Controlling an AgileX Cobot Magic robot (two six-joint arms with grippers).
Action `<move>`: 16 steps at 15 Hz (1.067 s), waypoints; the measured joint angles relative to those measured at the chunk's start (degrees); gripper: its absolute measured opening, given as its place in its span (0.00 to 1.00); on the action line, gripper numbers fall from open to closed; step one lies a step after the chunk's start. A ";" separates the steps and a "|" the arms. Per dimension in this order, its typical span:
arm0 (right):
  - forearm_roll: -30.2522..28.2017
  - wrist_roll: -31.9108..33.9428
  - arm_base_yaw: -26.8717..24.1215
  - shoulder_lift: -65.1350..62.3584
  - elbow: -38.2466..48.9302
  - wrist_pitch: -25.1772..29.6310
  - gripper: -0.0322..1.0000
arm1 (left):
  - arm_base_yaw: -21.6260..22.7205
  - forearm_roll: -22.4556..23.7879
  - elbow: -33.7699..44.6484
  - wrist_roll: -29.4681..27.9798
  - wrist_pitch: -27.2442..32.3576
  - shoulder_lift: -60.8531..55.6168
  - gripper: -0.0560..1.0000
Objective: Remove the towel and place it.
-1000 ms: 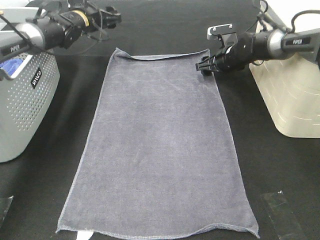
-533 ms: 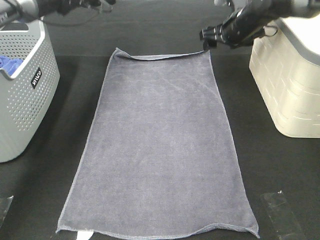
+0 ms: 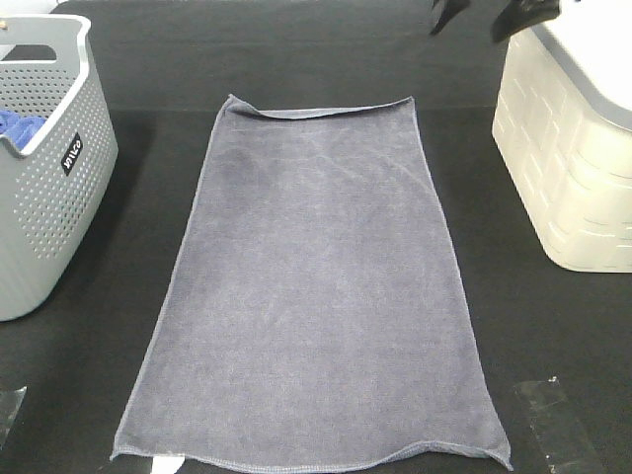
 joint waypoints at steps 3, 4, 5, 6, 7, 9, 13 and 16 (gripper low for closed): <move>0.00 1.09 0.00 -5.79 0.00 9.51 0.75 | -0.06 -0.46 0.00 3.95 10.03 -5.04 0.76; -0.11 1.83 0.00 -7.45 0.00 11.75 0.75 | -0.06 -0.34 0.00 4.30 10.49 -6.30 0.76; 0.00 2.23 0.00 -9.05 0.00 13.24 0.75 | -0.06 -0.52 0.00 4.41 10.60 -7.62 0.76; -0.17 2.29 0.00 -11.57 0.17 13.75 0.75 | -0.06 -1.83 0.00 5.21 10.66 -8.94 0.76; -0.40 2.35 0.00 -13.35 1.09 13.75 0.75 | -0.46 -4.07 0.80 7.62 10.71 -11.63 0.76; -0.52 2.35 0.00 -17.88 5.10 13.75 0.75 | -1.03 -5.04 7.62 9.85 10.66 -18.33 0.76; -0.92 2.35 0.00 -30.88 22.46 13.69 0.75 | -1.03 -6.19 34.49 9.68 10.83 -36.33 0.76; -1.15 2.35 0.00 -41.83 37.59 13.75 0.75 | -1.03 -6.53 54.03 9.34 10.83 -50.36 0.76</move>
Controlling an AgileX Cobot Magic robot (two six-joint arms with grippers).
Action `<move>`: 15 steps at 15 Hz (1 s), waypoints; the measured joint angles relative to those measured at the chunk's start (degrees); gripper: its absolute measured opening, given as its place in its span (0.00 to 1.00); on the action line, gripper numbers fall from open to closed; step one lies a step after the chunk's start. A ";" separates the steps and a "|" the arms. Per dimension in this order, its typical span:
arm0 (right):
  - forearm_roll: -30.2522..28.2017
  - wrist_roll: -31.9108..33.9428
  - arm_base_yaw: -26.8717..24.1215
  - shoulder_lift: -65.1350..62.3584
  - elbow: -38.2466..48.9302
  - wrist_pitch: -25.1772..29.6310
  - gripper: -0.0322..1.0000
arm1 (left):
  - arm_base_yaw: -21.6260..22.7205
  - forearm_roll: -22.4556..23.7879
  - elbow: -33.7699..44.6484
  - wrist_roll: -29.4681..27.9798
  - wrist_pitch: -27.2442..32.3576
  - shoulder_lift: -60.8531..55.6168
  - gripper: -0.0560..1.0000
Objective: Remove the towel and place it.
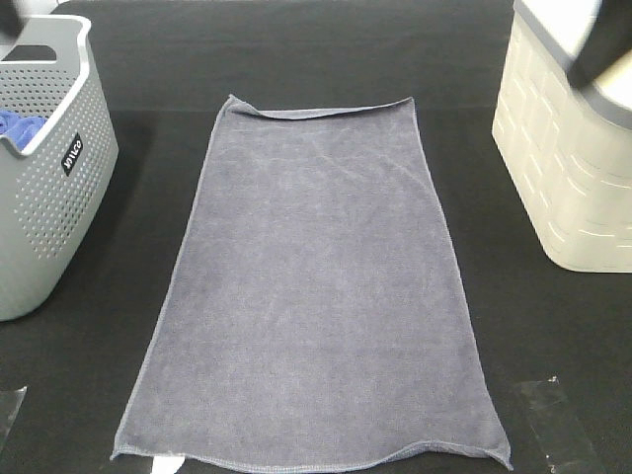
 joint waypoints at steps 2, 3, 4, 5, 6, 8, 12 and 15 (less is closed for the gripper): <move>-0.74 0.00 0.00 -6.88 11.40 0.29 0.75 | 0.00 -0.11 13.01 -1.26 0.23 -9.57 0.76; -1.15 0.00 0.00 -10.37 16.33 0.29 0.75 | 0.00 -0.23 19.42 -1.55 0.23 -14.50 0.76; -1.49 0.00 0.00 -15.76 23.72 0.34 0.75 | 0.00 -0.23 27.56 -1.78 0.23 -21.66 0.76; -1.83 0.00 0.00 -19.60 28.65 0.11 0.75 | 0.00 -0.23 32.60 -1.83 0.34 -26.93 0.76; -1.95 -0.11 0.00 -24.18 32.89 -1.26 0.75 | 0.00 -0.23 36.50 -1.83 0.40 -31.68 0.76; -2.23 -0.74 0.00 -32.72 40.16 -3.90 0.75 | 0.00 -0.29 42.57 -1.49 0.52 -41.37 0.76; -2.12 -4.64 0.00 -50.59 43.43 -6.53 0.75 | 0.00 -1.60 47.90 6.53 0.63 -59.13 0.76; -1.66 -10.08 0.00 -61.36 44.06 -7.10 0.75 | 0.00 -2.64 51.28 12.38 -3.32 -67.84 0.76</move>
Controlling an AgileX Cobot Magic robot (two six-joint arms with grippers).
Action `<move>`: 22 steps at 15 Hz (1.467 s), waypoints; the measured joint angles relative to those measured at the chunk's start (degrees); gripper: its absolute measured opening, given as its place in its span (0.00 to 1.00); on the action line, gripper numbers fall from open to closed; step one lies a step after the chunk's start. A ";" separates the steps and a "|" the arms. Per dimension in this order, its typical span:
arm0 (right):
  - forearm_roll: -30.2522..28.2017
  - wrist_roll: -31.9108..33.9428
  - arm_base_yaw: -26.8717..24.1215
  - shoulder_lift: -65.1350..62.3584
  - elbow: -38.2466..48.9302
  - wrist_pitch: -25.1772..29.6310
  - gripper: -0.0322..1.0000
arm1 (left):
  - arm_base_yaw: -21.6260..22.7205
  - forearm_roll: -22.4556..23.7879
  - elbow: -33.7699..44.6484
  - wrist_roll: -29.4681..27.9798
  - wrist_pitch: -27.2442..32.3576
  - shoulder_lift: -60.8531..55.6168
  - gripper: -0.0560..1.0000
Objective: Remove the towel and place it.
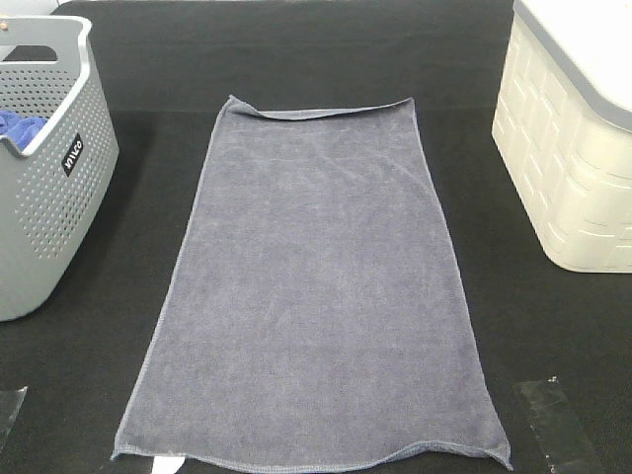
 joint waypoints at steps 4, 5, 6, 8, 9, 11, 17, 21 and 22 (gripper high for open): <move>0.74 -0.92 0.00 -6.07 0.23 -0.46 0.75 | 0.00 -2.81 2.06 4.53 -5.96 -1.66 0.76; 0.86 -0.92 0.00 -6.19 0.23 -0.46 0.75 | 0.00 -3.90 2.06 5.33 -6.07 -1.66 0.76; 0.92 -0.34 0.00 -6.19 0.23 -0.46 0.75 | 0.00 -4.87 2.06 6.19 -6.07 -1.66 0.76; 0.92 1.72 0.00 -6.19 0.29 -0.46 0.75 | 0.00 -5.96 2.06 6.53 -6.07 -1.66 0.76; 0.92 2.18 0.00 -6.19 0.29 -0.52 0.75 | 0.00 -6.36 2.06 6.53 -6.07 -1.66 0.76; 0.92 2.41 0.00 -6.19 0.29 -0.57 0.75 | 0.00 -7.73 2.06 6.59 -6.07 -1.66 0.76; 0.92 2.41 0.00 -6.19 0.29 -0.63 0.75 | 0.00 -8.71 2.06 6.70 -6.07 -1.66 0.76; 1.09 2.46 -1.38 -6.19 0.29 -0.63 0.75 | 0.00 -8.77 2.06 6.70 -6.07 -1.66 0.76; 1.32 2.46 -4.30 -6.19 0.29 -0.63 0.75 | 0.11 -8.77 2.06 6.70 -6.07 -1.66 0.76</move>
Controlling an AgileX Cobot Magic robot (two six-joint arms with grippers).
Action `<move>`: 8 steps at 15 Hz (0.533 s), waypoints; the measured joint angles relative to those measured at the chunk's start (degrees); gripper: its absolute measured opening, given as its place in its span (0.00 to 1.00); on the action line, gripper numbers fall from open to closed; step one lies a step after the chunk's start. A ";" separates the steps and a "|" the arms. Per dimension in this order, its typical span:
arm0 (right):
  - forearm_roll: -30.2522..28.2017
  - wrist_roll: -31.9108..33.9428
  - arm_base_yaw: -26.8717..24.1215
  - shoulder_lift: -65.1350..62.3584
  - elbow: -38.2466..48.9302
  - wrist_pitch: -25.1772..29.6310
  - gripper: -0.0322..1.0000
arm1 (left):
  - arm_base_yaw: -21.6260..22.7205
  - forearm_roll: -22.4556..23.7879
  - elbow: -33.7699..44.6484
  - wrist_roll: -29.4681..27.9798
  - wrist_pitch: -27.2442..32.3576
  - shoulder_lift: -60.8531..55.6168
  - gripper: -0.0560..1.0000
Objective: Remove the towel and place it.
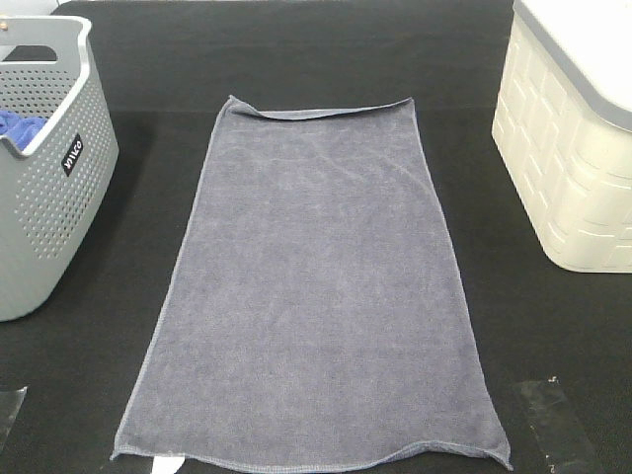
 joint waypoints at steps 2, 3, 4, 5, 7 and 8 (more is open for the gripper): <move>0.00 0.00 -3.61 -0.46 0.00 -0.06 0.75 | 2.69 -0.17 0.00 0.00 0.00 -0.11 0.76; 0.00 0.00 -4.93 -1.72 0.00 -0.06 0.75 | 5.33 -0.17 0.00 0.00 0.00 -0.11 0.76; 0.00 0.00 -5.39 -3.44 0.00 -0.06 0.75 | 8.54 -0.17 0.00 0.00 0.00 -0.11 0.76; 0.11 0.00 -5.50 -5.33 0.00 -0.06 0.75 | 11.40 -0.17 0.00 0.00 0.00 -0.11 0.76; 0.11 0.00 -5.50 -6.30 0.00 0.00 0.75 | 13.29 -0.17 0.00 0.00 0.00 -0.69 0.76; 0.11 0.00 -5.21 -6.47 0.11 -0.06 0.75 | 15.01 -0.17 0.00 0.00 0.00 -2.98 0.76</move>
